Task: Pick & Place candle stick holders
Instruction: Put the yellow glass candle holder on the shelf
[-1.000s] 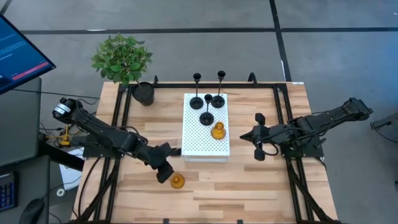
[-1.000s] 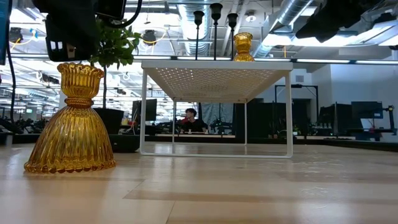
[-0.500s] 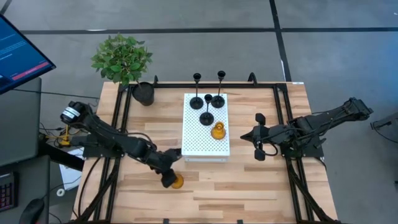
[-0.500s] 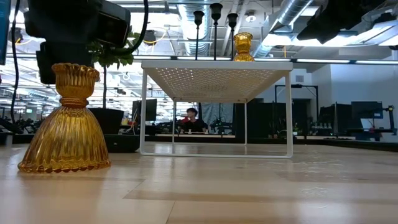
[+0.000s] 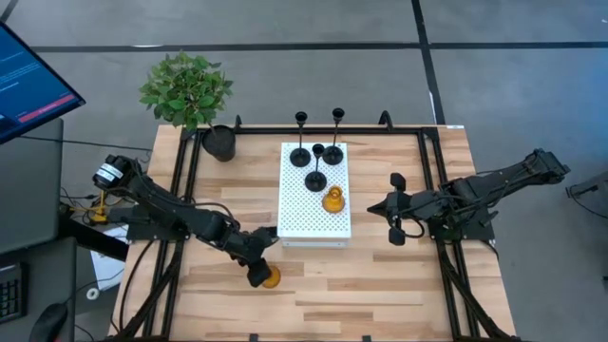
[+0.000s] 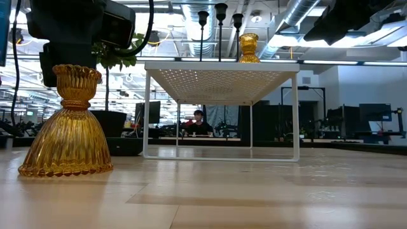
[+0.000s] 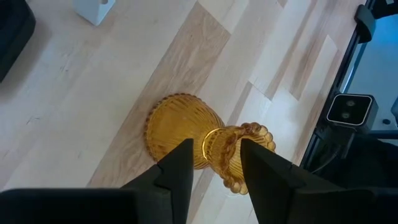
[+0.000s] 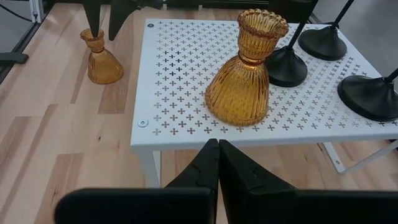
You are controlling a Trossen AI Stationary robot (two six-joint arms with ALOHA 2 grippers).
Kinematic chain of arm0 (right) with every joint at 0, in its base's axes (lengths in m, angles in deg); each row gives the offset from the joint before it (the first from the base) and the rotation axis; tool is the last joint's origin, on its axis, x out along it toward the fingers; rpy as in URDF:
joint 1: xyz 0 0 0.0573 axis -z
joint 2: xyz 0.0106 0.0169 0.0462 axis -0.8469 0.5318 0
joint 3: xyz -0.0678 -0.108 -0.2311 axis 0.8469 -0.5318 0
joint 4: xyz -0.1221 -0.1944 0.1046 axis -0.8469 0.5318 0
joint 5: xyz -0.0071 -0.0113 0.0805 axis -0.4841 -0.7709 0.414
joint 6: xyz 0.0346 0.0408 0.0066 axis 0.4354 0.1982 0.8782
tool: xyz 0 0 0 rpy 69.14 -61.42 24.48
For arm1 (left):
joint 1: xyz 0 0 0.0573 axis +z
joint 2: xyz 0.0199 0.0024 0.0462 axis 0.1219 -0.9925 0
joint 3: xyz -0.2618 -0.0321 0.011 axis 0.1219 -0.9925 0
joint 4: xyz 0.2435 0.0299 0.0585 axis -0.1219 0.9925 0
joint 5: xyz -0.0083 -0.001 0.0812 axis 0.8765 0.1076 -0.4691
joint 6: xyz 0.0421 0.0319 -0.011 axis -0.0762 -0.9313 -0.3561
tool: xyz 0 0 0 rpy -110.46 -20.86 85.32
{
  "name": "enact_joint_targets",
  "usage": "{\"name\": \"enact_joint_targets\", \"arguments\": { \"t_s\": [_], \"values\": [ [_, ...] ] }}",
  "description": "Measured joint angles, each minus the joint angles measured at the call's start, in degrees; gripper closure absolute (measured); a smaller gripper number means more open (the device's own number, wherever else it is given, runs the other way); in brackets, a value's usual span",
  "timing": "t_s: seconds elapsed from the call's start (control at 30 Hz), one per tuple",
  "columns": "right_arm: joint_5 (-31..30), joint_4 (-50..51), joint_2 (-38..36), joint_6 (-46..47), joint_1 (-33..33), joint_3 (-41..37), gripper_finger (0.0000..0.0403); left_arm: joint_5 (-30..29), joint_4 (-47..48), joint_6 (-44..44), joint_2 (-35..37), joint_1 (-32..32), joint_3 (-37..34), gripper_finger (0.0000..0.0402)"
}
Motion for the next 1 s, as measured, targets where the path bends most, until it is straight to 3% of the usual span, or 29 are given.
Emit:
{"name": "enact_joint_targets", "arguments": {
  "t_s": [0.2,0.47,0.67,1.0],
  "values": [
    [0.00,0.24,-0.01,0.00,0.00,0.00,0.0403,0.04,0.12,-0.02,-0.74,0.00,0.00,0.0281],
    [0.00,1.31,0.00,0.00,0.00,0.00,0.0403,0.83,-1.27,0.21,-2.46,-0.02,0.13,0.0343],
    [0.00,1.31,0.00,0.00,0.00,0.00,0.0403,0.69,-0.11,0.67,1.37,-0.02,-0.22,0.0370],
    [0.00,1.31,0.00,0.00,0.00,0.00,0.0403,0.27,4.75,7.33,12.29,0.00,-0.09,0.0371]
  ]
}}
